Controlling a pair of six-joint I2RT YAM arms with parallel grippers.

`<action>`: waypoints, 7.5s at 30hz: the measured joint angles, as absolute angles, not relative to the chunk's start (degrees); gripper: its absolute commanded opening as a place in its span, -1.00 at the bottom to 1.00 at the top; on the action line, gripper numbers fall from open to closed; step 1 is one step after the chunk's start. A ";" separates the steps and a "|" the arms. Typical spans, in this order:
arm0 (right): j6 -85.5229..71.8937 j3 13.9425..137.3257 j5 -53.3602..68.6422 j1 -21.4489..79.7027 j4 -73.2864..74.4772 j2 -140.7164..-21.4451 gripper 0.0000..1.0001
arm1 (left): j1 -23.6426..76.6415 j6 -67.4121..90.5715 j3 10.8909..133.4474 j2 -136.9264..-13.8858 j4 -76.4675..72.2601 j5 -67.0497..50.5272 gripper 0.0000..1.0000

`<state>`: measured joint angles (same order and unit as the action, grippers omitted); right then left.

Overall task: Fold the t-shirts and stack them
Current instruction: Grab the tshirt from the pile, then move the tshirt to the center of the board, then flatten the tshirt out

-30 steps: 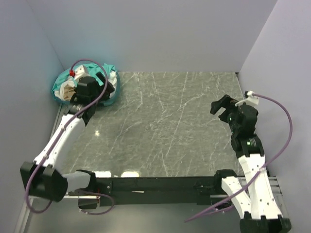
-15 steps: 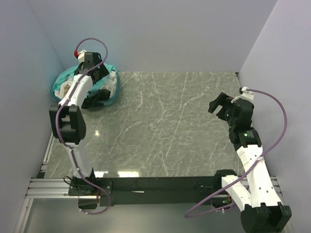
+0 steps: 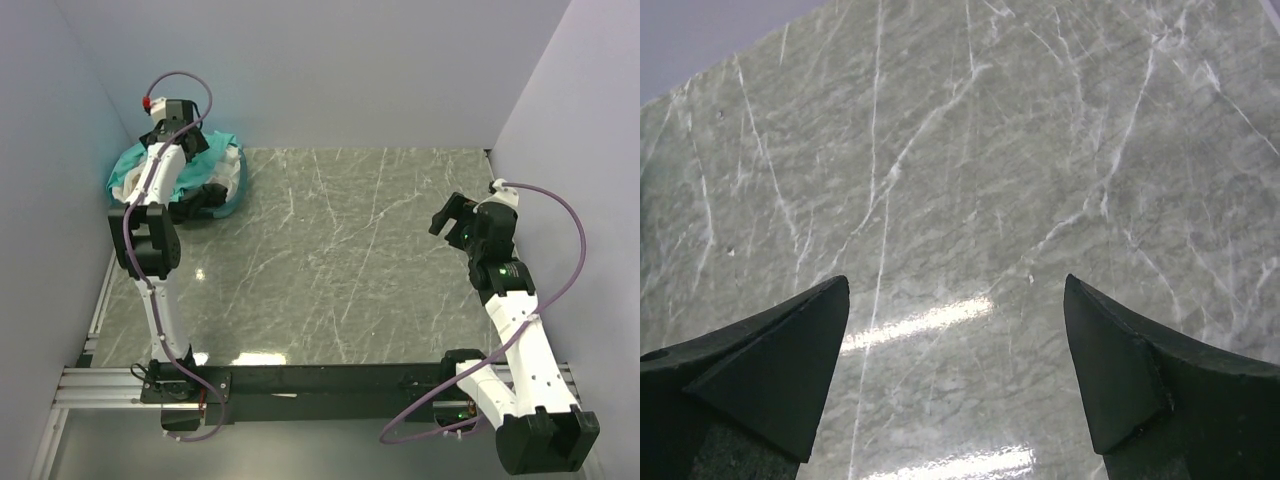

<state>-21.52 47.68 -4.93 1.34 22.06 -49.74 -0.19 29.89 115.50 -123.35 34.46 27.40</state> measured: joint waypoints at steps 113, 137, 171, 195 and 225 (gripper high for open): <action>-34.65 37.60 1.37 22.37 29.17 -58.96 0.81 | 23.90 43.83 57.08 -98.52 4.91 -3.60 0.59; -41.32 31.62 2.66 27.62 20.80 -71.11 0.09 | 23.27 43.94 59.72 -100.22 4.97 -3.92 -0.99; -22.92 94.17 -4.29 27.77 32.12 -45.50 -1.00 | 24.95 33.67 87.96 -57.69 8.49 -4.82 -0.99; -13.74 111.81 5.61 4.67 29.63 -82.78 -1.00 | 11.20 31.48 115.55 -104.14 3.97 -21.80 -0.99; -30.55 39.44 -1.87 3.68 46.65 -38.00 0.75 | 25.69 32.56 42.02 -65.71 10.48 -17.56 0.99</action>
<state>-30.55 39.44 -1.87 3.68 46.65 -38.00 25.69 32.56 42.02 -65.71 10.48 -17.56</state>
